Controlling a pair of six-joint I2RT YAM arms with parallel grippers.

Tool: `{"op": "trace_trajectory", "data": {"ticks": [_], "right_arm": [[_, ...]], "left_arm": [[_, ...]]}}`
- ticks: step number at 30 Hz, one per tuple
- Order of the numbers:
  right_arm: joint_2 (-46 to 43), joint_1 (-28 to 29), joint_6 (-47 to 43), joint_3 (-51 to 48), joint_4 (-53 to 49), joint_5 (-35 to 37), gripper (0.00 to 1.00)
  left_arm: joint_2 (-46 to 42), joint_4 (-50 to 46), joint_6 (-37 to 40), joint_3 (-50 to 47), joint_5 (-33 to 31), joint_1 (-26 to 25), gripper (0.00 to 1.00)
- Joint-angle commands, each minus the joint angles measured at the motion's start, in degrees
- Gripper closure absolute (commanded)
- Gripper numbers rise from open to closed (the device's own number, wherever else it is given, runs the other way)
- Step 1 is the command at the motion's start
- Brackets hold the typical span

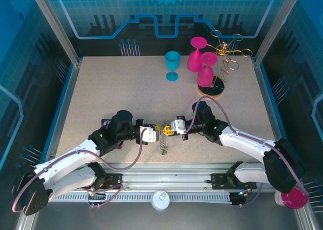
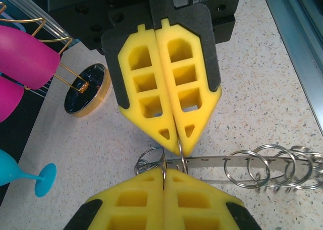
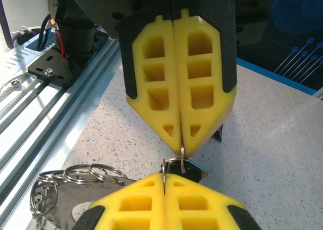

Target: Put the keys on the keyring

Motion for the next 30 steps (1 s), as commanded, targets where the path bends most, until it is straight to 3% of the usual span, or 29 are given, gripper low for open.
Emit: {"op": "trace_trajectory", "data": {"ticks": [1, 30], "right_arm": [[0.63, 0.90, 1.04, 0.75, 4.92, 0.90, 1.00], [0.37, 0.83, 9.72, -3.83, 18.43, 4.17, 1.00]], "left_arm": [[-0.14, -0.23, 1.47, -0.94, 2.41, -0.48, 1.00], [-0.32, 0.05, 3.44, -2.30, -4.31, -1.68, 1.00]]}}
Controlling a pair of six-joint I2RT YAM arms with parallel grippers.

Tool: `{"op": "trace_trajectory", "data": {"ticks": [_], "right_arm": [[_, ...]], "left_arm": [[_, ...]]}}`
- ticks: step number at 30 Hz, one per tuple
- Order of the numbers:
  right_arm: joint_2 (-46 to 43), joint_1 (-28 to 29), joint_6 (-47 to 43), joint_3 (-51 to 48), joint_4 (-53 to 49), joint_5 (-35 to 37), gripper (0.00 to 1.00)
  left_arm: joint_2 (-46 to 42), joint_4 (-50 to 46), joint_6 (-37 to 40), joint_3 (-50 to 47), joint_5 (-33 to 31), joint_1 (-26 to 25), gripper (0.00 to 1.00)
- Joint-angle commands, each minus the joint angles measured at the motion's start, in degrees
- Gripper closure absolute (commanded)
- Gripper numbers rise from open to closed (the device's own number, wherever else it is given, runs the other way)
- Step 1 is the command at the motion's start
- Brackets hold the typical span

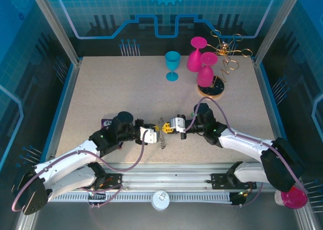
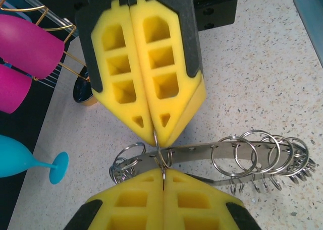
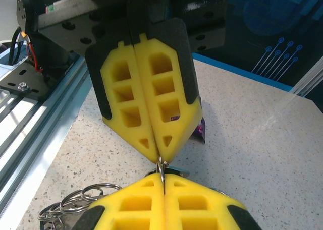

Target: Put the keys on the keyring

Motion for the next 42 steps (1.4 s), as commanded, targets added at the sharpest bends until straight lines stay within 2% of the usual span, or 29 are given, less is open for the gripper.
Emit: {"op": "trace_trajectory", "data": {"ticks": [1, 8, 14, 20, 26, 31, 42], "right_arm": [[-0.13, 0.52, 2.19, -0.49, 7.23, 1.33, 1.00], [0.21, 0.72, 4.60, -1.50, 11.48, 1.54, 1.00], [0.70, 0.92, 5.64, -2.28, 13.76, 1.25, 1.00], [0.69, 0.83, 4.48, -2.81, 13.28, 1.14, 1.00], [0.74, 0.84, 2.48, -2.17, 11.35, -0.30, 1.00], [0.54, 0.83, 0.91, -1.74, 9.28, -0.60, 1.00], [0.28, 1.42, -0.94, -0.82, 6.66, -1.00, 1.00]], "left_arm": [[-0.39, -0.22, 0.62, -1.23, 0.67, -0.67, 1.00], [-0.20, -0.53, -0.39, -1.15, 0.42, -0.68, 1.00], [-0.75, -1.15, -2.27, -1.06, -1.05, -0.57, 0.81], [-5.97, -4.72, -6.78, -0.38, -0.61, 0.92, 0.71], [-7.63, -8.81, -14.89, 2.90, 3.03, 3.60, 0.68], [-3.42, -11.35, -16.60, 5.82, 5.39, 3.80, 0.68], [1.67, -9.05, -18.48, 7.78, 8.53, 3.76, 0.69]]}}
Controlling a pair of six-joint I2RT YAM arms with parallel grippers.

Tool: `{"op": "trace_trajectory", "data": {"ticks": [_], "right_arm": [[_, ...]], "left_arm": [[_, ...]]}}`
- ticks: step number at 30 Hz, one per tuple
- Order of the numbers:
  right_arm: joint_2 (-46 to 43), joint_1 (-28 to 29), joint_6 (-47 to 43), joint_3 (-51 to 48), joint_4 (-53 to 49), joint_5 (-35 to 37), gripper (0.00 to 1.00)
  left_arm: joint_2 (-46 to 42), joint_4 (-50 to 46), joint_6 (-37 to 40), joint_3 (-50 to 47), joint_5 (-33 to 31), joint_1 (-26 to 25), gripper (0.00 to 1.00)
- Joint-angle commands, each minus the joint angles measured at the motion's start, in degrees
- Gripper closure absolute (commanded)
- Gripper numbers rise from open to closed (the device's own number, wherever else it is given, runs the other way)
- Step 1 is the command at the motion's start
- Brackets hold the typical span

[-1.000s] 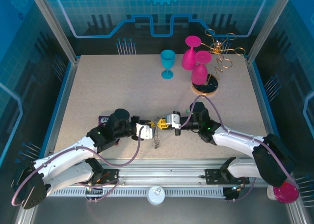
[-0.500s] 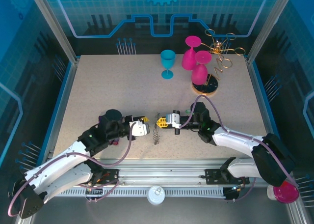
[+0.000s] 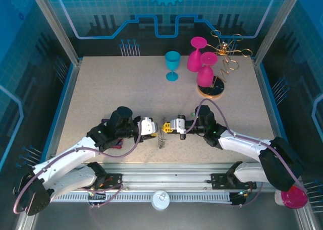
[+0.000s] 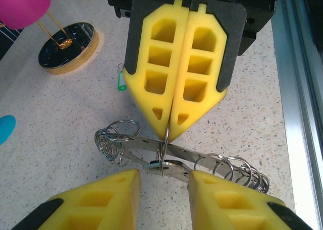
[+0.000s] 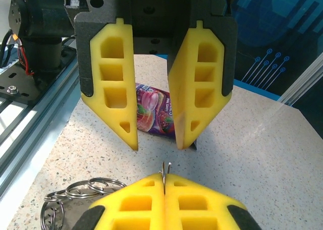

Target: Put the keys on the keyring

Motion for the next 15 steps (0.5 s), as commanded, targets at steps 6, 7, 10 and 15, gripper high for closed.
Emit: {"op": "trace_trajectory", "data": {"ticks": [6, 7, 10, 15], "right_arm": [[0.16, 1.34, -1.33, 1.70, 1.01, -2.08, 1.00], [0.24, 1.44, -1.36, 1.71, 1.08, -2.21, 1.00], [0.46, 1.58, -1.17, 1.88, 1.40, -2.29, 1.00], [0.59, 1.65, -0.88, 1.95, 2.01, -2.34, 1.00]], "left_arm": [[1.74, 0.02, -2.12, 3.19, 3.60, 0.34, 0.73], [1.91, -0.05, -2.02, 3.18, 3.62, 0.34, 0.73], [2.45, -0.26, -1.93, 3.28, 3.58, 0.39, 0.75], [3.29, -0.51, -1.92, 3.53, 3.54, 0.39, 0.79]]}}
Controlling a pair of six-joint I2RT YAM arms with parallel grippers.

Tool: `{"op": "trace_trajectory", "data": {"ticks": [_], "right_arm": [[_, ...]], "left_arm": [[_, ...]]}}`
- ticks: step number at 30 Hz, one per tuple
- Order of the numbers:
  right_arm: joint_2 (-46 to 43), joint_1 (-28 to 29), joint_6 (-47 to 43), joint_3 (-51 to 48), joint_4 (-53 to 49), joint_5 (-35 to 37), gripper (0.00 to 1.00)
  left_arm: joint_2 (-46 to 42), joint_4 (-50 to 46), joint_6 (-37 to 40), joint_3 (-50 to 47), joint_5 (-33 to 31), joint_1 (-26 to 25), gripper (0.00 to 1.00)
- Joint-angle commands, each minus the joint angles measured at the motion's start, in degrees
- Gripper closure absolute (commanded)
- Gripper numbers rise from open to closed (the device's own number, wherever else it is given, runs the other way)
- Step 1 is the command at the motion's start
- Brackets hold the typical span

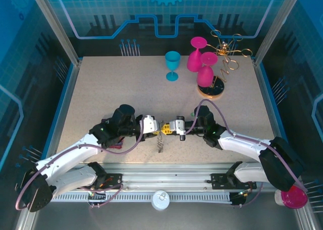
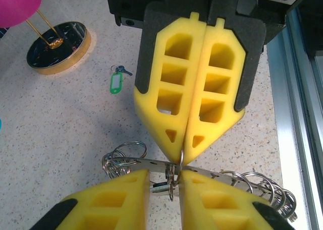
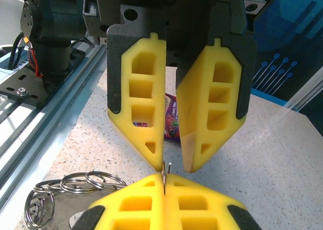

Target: Put the keys on the keyring

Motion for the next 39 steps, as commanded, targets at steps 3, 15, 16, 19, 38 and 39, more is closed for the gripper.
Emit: {"op": "trace_trajectory", "data": {"ticks": [3, 15, 16, 19, 38, 39], "right_arm": [[0.53, 0.99, -0.55, 1.97, 1.95, -1.56, 1.00], [1.47, 1.36, 0.46, 2.59, 3.39, -1.83, 1.00], [1.59, 1.44, 0.50, 2.57, 3.50, -1.85, 1.00], [1.77, 1.50, 0.79, 2.68, 3.70, -1.99, 1.00], [-12.69, -2.71, 19.27, -1.64, -6.04, 19.04, 0.54], [-13.72, -2.68, 20.08, -1.16, -7.86, 20.04, 0.56]], "left_arm": [[0.63, -0.57, -0.43, 1.97, 1.96, 0.35, 0.82], [0.88, -0.06, -0.72, 2.19, 2.78, 0.35, 0.88], [0.91, -0.05, -0.78, 2.12, 2.80, 0.34, 0.89], [0.88, 0.37, -0.84, 2.14, 2.93, 0.36, 0.92], [-1.50, -11.54, -39.26, 9.86, -21.20, 0.22, 1.00], [-0.77, -14.58, -42.23, 11.70, -22.86, 0.19, 1.00]]}}
